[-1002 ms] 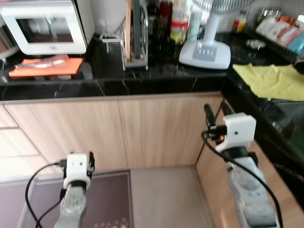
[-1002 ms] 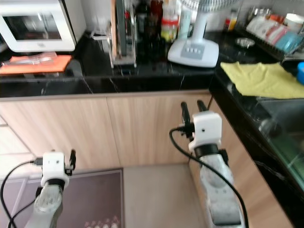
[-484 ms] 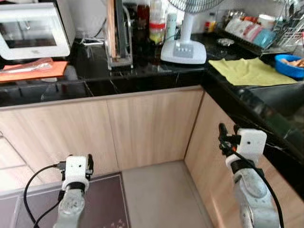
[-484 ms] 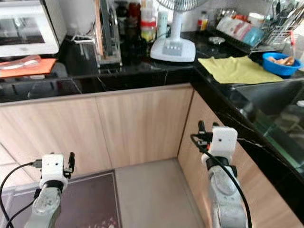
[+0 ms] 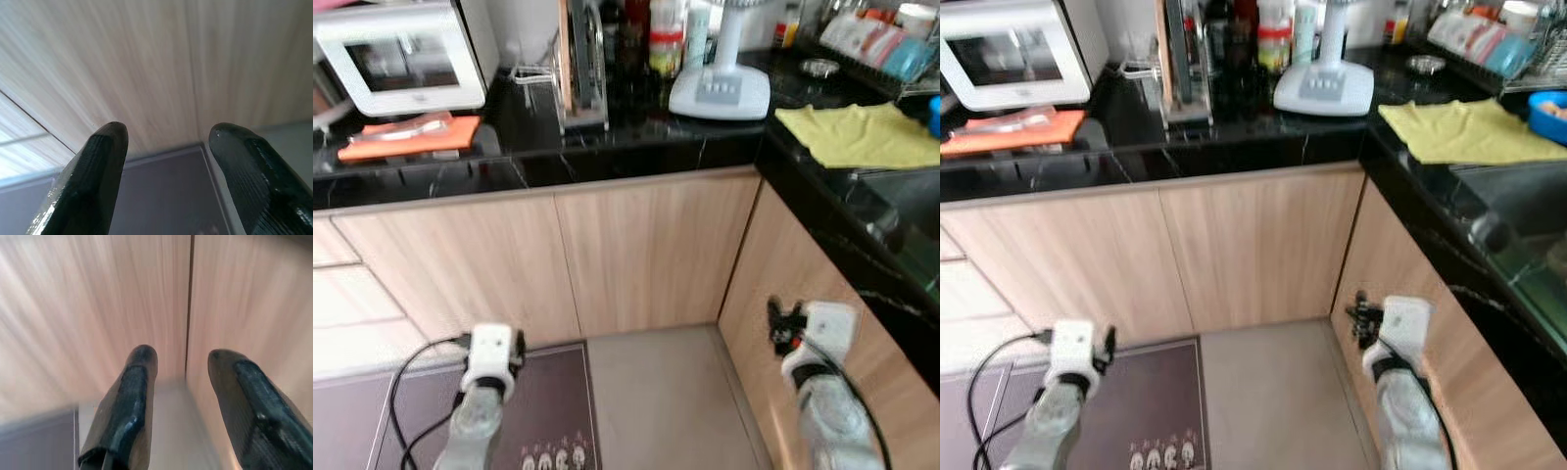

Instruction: Kitchen organization

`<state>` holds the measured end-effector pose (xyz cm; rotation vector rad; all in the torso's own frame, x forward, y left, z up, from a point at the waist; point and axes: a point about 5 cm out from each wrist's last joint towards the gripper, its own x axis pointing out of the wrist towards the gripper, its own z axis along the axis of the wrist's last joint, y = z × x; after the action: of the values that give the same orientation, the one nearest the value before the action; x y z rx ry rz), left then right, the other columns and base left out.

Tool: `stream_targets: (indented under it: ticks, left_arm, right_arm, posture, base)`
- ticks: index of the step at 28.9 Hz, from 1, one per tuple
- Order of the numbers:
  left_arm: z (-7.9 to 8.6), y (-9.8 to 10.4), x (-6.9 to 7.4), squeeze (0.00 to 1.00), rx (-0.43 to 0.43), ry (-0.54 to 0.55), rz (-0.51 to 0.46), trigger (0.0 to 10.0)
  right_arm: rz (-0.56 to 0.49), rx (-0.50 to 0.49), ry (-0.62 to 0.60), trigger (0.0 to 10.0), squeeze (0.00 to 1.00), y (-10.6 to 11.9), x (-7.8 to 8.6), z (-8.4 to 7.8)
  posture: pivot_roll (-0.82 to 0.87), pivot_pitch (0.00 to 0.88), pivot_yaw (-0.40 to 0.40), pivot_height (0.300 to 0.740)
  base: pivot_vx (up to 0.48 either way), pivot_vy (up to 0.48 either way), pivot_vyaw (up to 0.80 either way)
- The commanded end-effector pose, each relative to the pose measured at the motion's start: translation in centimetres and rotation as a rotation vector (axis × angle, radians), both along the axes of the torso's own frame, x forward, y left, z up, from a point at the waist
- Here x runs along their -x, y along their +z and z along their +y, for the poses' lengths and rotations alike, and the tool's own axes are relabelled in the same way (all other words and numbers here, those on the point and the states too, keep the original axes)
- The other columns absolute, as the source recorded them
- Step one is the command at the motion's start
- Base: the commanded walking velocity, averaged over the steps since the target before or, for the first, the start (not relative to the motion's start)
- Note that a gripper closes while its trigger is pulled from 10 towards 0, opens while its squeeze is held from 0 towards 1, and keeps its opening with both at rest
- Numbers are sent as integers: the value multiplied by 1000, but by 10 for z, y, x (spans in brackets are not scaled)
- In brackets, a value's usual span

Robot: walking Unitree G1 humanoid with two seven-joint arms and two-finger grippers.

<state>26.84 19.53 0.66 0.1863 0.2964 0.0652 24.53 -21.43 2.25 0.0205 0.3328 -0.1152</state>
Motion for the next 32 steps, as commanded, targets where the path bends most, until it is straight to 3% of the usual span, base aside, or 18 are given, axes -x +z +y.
stream_targets:
  ticks: [1,2,5,8,10,12,15,21,24,28,32]
  left_arm:
    - [-1,-13,-2,0,-33,-69,154,10000]
    - [0,-13,-7,0,-114,-102,200,10000]
    - [4,-10,-15,0,-44,-39,231,10000]
    - [-2,-17,-16,0,-60,-93,308,10000]
    - [-4,-23,-11,0,-74,-116,347,10000]
    - [2,-40,9,0,-96,-105,441,10000]
    - [8,-51,23,0,-102,-84,509,10000]
    - [5,-58,31,0,-1,-9,528,10000]
    - [3,-59,32,0,-20,-24,538,10000]
    - [8,-66,44,0,-178,-137,607,10000]
    - [7,-73,55,0,-111,-113,660,10000]
  right_arm:
    - [39,11,11,10000,0,-12,3,1]
    - [76,10,13,10000,0,-21,8,1]
    - [132,-15,26,10000,0,-33,14,3]
    - [223,-36,85,10000,0,-55,23,10]
    - [256,-41,108,10000,0,-62,27,14]
    - [351,-17,126,10000,0,-78,38,17]
    - [429,-39,100,10000,0,-89,50,16]
    - [533,-58,85,10000,0,-103,67,17]
    - [552,-52,78,10000,0,-105,70,16]
    - [572,-43,68,10000,0,-107,72,15]
    - [584,-47,55,10000,0,-109,76,14]
  posture:
    - [-101,0,29,740]
    - [-100,0,29,740]
    - [-99,0,30,740]
    - [-98,0,33,740]
    - [-99,0,35,740]
    - [-107,0,40,740]
    - [-99,0,34,740]
    - [-91,0,29,740]
    - [-90,0,27,740]
    - [-92,0,29,740]
    - [-92,0,32,740]
  base:
    - [0,0,0]
    - [0,0,0]
    - [0,0,0]
    - [0,0,0]
    - [0,0,0]
    - [0,0,0]
    - [0,0,0]
    - [0,0,0]
    - [0,0,0]
    - [0,0,0]
    - [0,0,0]
